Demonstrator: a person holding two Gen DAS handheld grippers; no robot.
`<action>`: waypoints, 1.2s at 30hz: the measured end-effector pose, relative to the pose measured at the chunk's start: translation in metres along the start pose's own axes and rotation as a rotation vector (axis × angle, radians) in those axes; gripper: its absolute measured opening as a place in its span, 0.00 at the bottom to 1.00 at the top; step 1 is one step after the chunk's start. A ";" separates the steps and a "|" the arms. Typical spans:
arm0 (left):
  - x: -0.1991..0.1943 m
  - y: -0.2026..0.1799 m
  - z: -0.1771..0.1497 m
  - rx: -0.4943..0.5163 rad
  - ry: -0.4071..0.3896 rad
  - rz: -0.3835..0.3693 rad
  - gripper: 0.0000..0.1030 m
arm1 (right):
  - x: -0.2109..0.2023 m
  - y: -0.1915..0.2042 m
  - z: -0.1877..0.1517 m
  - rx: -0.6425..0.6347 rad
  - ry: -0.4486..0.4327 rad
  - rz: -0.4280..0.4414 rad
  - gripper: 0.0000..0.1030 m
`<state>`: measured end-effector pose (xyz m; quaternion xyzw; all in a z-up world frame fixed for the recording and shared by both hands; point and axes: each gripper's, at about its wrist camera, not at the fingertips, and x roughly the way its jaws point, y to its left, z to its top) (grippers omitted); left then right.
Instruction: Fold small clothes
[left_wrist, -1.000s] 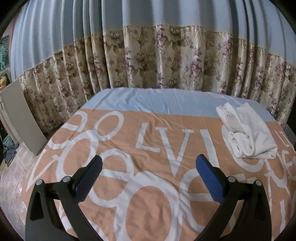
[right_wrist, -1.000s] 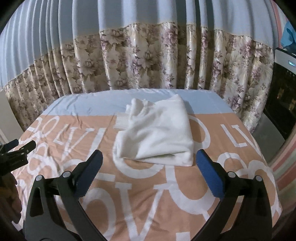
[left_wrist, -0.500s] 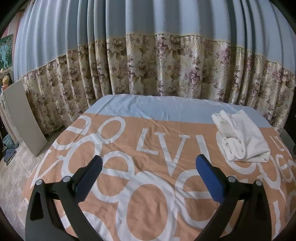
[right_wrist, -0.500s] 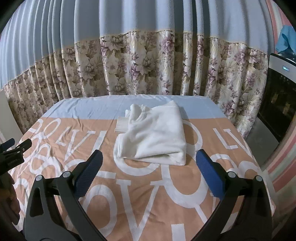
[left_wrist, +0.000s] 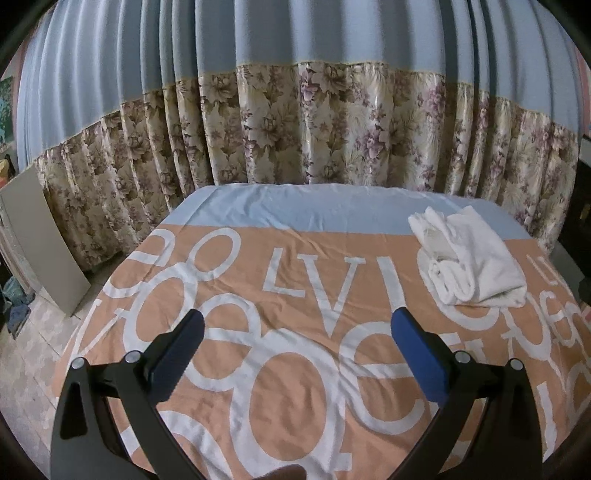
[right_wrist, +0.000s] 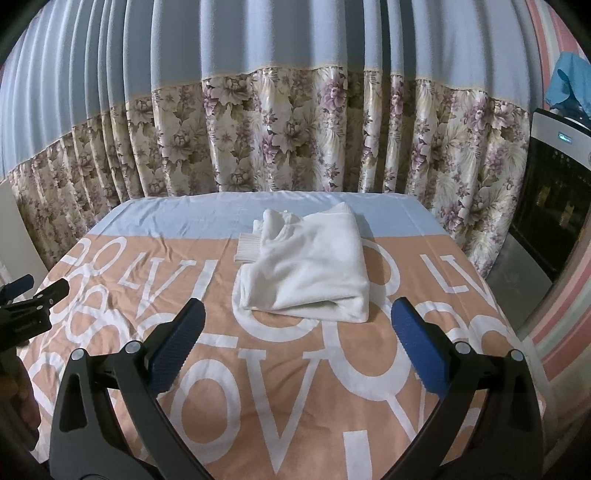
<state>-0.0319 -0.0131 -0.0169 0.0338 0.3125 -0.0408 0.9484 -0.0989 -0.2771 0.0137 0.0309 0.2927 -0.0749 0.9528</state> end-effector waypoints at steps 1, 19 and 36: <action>-0.001 -0.001 0.000 0.009 -0.008 -0.005 0.99 | 0.002 0.000 0.001 -0.004 0.002 0.000 0.97; -0.002 0.001 0.000 -0.020 -0.015 0.003 0.99 | -0.004 -0.003 -0.009 0.012 0.005 -0.007 0.97; 0.002 -0.008 -0.005 0.003 -0.023 -0.005 0.99 | 0.008 -0.006 -0.010 0.013 0.024 0.000 0.97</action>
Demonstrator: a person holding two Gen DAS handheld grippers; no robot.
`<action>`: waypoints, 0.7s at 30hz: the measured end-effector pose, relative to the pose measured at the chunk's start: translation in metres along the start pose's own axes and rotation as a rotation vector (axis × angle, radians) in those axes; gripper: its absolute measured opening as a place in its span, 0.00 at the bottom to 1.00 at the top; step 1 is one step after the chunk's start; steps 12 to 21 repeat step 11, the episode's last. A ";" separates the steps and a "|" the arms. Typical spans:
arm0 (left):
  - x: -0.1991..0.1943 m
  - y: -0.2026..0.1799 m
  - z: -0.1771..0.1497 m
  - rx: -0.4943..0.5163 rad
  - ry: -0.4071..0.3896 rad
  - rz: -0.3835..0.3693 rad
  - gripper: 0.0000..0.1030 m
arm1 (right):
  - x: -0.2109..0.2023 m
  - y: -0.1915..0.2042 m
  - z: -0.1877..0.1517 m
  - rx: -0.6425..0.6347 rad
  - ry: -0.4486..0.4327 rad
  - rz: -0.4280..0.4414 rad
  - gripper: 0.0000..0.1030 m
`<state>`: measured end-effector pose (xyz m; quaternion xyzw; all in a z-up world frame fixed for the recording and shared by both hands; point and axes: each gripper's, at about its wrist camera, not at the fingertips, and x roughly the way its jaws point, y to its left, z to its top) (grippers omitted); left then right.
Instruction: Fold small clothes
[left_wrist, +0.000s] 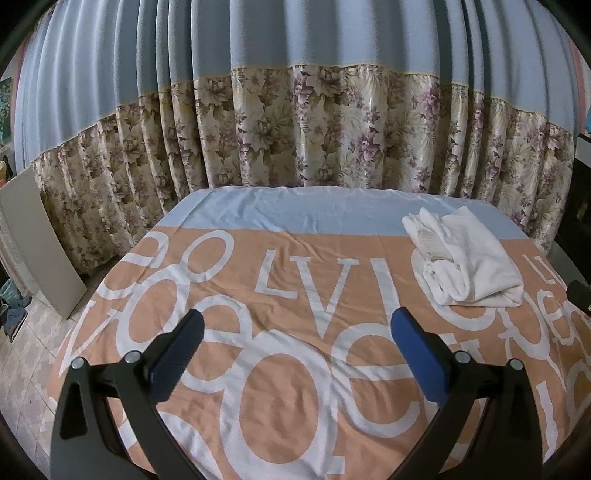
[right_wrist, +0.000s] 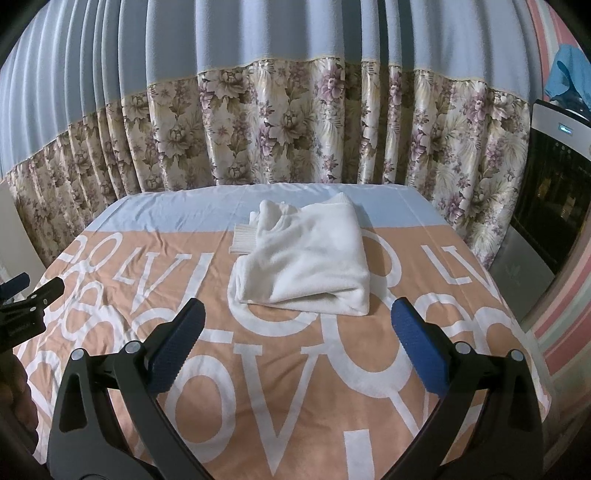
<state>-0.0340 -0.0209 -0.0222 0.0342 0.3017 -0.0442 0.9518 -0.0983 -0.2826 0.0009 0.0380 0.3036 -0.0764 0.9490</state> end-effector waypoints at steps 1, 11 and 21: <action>0.000 0.000 0.000 0.000 0.000 0.001 0.99 | 0.000 0.000 0.000 -0.001 0.000 -0.001 0.97; 0.009 0.007 0.001 -0.036 0.039 -0.018 0.99 | 0.009 0.000 0.001 -0.003 0.010 -0.001 0.97; 0.009 0.007 0.001 -0.036 0.039 -0.018 0.99 | 0.009 0.000 0.001 -0.003 0.010 -0.001 0.97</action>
